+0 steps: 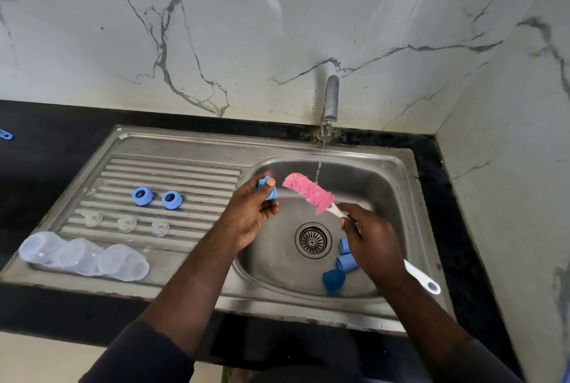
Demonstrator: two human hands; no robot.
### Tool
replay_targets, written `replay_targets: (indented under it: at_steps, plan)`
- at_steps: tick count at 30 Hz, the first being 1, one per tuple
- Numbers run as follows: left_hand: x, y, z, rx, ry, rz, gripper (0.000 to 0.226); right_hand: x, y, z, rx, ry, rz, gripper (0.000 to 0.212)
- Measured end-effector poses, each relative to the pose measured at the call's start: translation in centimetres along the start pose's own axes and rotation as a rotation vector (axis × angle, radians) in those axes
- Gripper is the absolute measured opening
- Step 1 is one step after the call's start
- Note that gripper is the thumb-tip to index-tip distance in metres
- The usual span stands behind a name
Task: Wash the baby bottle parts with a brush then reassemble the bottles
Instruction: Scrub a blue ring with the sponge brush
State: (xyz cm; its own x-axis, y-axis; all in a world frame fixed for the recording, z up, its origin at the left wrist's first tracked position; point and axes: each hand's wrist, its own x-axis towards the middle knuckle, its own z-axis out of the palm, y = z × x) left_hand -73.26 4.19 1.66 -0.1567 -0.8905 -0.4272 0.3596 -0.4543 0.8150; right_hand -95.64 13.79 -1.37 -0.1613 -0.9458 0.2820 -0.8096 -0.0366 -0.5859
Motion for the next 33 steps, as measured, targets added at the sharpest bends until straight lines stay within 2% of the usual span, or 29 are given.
replay_targets:
  at_steps: [3,6,11,16,21,26,28,31,33]
  plan:
    - [0.0,-0.4,-0.4,-0.064,-0.023,0.002,0.028,0.1,0.2,-0.4,0.057,-0.041,0.052,0.027]
    - [-0.2,-0.9,-0.3,-0.094,-0.063,-0.001,0.027,0.4,-0.1,-0.6,0.308,-0.138,0.161,0.027]
    - [-0.3,-1.6,0.3,-0.204,-0.062,-0.039,0.035,0.2,-0.6,-0.2,0.436,-0.155,0.151,0.029]
    - [-0.4,-1.9,0.5,-0.175,-0.113,-0.028,0.042,-0.2,-0.4,-0.1,0.322,-0.245,0.108,0.034]
    - [-0.2,-2.0,-0.9,0.111,-0.044,-0.011,0.029,0.7,0.4,-1.1,0.071,-0.368,-0.010,0.039]
    - [-0.6,-2.0,-1.9,0.315,-0.065,0.022,0.029,2.2,0.4,-2.2,-0.143,-0.419,-0.123,0.037]
    - [-0.6,-1.9,-2.0,0.373,-0.108,0.027,0.026,2.5,0.0,-2.3,-0.222,-0.410,-0.202,0.032]
    - [-0.5,-1.8,-2.3,0.387,-0.164,-0.004,0.020,3.3,-0.5,-2.0,-0.319,-0.289,-0.303,0.025]
    - [-0.4,-1.3,-2.6,0.319,-0.164,-0.019,0.023,3.7,-0.8,-1.5,-0.300,-0.235,-0.286,0.023]
